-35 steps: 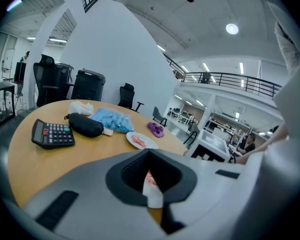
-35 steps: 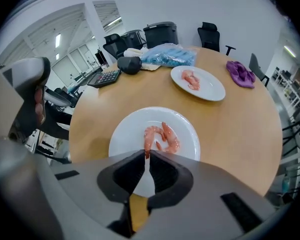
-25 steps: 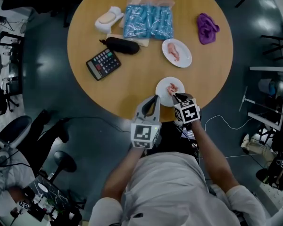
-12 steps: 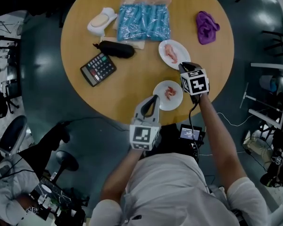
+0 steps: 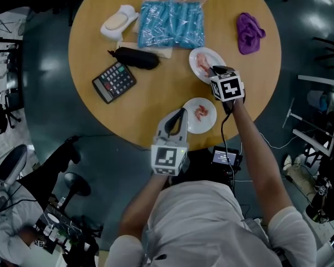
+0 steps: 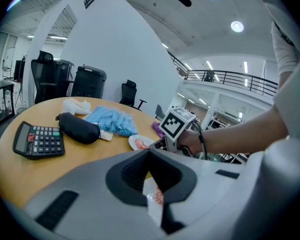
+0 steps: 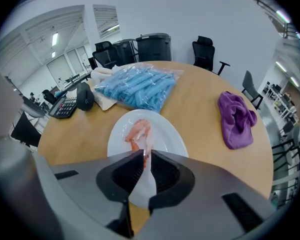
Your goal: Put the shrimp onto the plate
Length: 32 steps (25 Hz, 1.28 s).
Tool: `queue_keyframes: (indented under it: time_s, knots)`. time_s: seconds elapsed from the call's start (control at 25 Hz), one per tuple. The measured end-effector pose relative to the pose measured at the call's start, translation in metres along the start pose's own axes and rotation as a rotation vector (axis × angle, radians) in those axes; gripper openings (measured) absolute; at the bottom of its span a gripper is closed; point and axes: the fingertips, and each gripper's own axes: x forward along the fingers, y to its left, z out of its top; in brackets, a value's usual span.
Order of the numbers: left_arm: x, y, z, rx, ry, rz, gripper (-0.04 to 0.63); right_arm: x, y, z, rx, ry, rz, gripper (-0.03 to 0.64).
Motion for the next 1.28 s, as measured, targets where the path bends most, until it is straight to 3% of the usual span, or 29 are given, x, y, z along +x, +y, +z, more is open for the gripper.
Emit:
queue_keyframes:
  time_s: [0.44, 0.96, 1.16, 1.28]
  knots:
    - [0.004, 0.0, 0.0, -0.021, 0.001, 0.003, 0.008, 0.006, -0.003, 0.002, 0.037, 0.064, 0.017, 0.032]
    - [-0.009, -0.007, -0.006, -0.02, -0.01, -0.005, 0.008, -0.032, -0.003, -0.01, 0.127, -0.031, 0.029, 0.028]
    - [-0.017, -0.015, -0.009, -0.009, -0.014, -0.013, 0.007, -0.06, 0.024, -0.033, 0.206, -0.063, 0.115, 0.028]
    - [-0.021, -0.02, -0.014, -0.009, -0.014, -0.019, 0.008, -0.073, 0.051, -0.057, 0.172, -0.05, 0.137, 0.028]
